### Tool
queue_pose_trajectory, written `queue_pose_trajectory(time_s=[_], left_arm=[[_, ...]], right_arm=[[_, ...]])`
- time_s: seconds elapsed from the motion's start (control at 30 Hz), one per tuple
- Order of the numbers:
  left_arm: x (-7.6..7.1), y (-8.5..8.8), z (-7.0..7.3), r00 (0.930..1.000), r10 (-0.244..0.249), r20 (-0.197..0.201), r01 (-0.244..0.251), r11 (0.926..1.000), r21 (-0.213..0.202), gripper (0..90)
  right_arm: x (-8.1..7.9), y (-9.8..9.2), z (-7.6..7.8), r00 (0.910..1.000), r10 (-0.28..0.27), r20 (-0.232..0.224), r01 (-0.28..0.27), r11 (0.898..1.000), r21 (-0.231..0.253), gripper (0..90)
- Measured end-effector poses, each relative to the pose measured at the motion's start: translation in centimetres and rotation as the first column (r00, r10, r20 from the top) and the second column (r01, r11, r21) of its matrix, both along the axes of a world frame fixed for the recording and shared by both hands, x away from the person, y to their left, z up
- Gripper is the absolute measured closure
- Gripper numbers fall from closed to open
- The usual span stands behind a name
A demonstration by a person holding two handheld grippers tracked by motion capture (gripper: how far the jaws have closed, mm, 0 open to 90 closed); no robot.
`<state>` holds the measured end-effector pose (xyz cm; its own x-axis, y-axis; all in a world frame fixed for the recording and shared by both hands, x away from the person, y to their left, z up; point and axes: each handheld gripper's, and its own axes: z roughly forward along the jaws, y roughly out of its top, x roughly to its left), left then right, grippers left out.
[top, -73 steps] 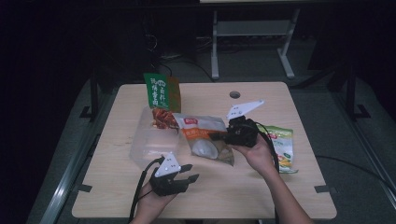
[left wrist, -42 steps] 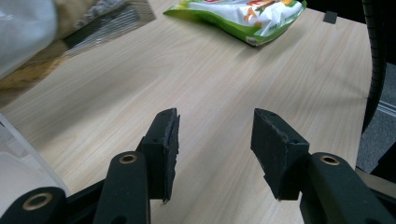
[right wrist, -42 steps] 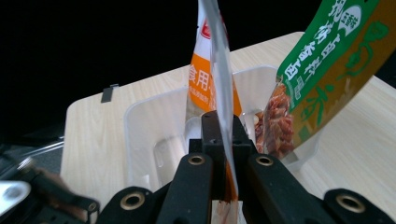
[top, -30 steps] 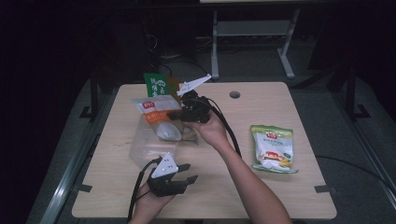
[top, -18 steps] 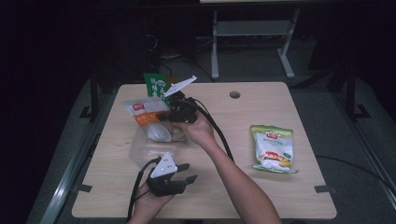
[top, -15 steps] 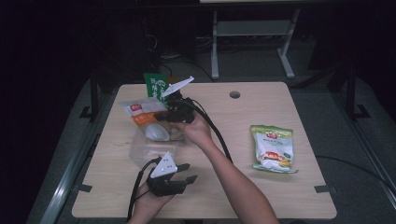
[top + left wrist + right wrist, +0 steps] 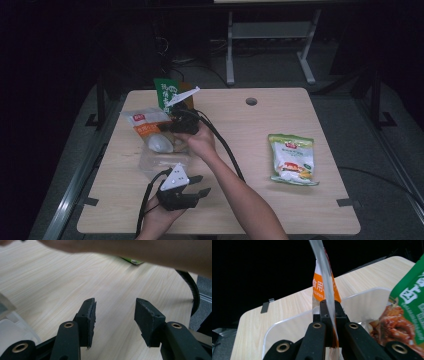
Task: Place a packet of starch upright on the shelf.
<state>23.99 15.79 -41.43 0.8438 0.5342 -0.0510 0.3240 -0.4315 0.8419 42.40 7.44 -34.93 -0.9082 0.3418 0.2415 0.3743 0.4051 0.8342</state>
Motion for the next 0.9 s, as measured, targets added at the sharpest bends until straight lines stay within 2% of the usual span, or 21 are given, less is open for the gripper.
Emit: queue_pose_trajectory(time_s=[0.3, 0.43, 0.53, 0.6, 0.7, 0.77, 0.8, 0.9], left_arm=[[0.0, 0.0, 0.0, 1.0000, 0.001, 0.001, -0.001, 1.0000, 0.001, 51.3], [0.0, 0.0, 0.0, 1.0000, 0.000, 0.002, 0.000, 1.0000, 0.000, 51.3], [0.0, 0.0, 0.0, 1.0000, 0.001, 0.001, -0.001, 1.0000, 0.002, 51.2], [0.0, -0.1, 0.0, 1.0000, 0.001, 0.002, -0.001, 1.0000, 0.004, 51.2], [0.0, -0.1, 0.0, 1.0000, 0.001, -0.001, -0.001, 1.0000, 0.005, 51.1], [0.0, -0.1, -0.1, 1.0000, 0.001, -0.001, -0.001, 1.0000, 0.006, 51.0], [0.0, -0.2, -0.1, 1.0000, 0.001, 0.000, -0.001, 1.0000, 0.007, 51.0], [0.0, -0.2, -0.1, 1.0000, 0.003, -0.001, -0.003, 1.0000, 0.008, 50.9]], right_arm=[[0.1, 0.0, -2.1, 0.9992, -0.034, -0.022, 0.034, 0.999, 0.006, 90.0], [0.0, -0.3, -2.5, 0.9989, -0.043, -0.018, 0.042, 0.999, -0.016, 89.4], [-0.2, -0.3, -2.4, 0.9992, -0.038, 0.008, 0.038, 0.998, -0.039, 87.2], [-0.2, -0.6, -2.2, 0.9995, -0.032, -0.001, 0.032, 0.998, -0.047, 82.7], [-0.3, -1.0, -1.9, 0.9991, -0.040, 0.013, 0.041, 0.997, -0.070, 75.4], [-0.3, -1.5, -1.8, 0.9992, -0.039, 0.004, 0.039, 0.996, -0.077, 78.1], [-0.2, -1.7, -1.8, 0.9991, -0.038, 0.016, 0.040, 0.995, -0.086, 78.0], [-0.1, -2.2, -1.8, 0.9992, -0.040, -0.009, 0.039, 0.995, -0.088, 81.2]])
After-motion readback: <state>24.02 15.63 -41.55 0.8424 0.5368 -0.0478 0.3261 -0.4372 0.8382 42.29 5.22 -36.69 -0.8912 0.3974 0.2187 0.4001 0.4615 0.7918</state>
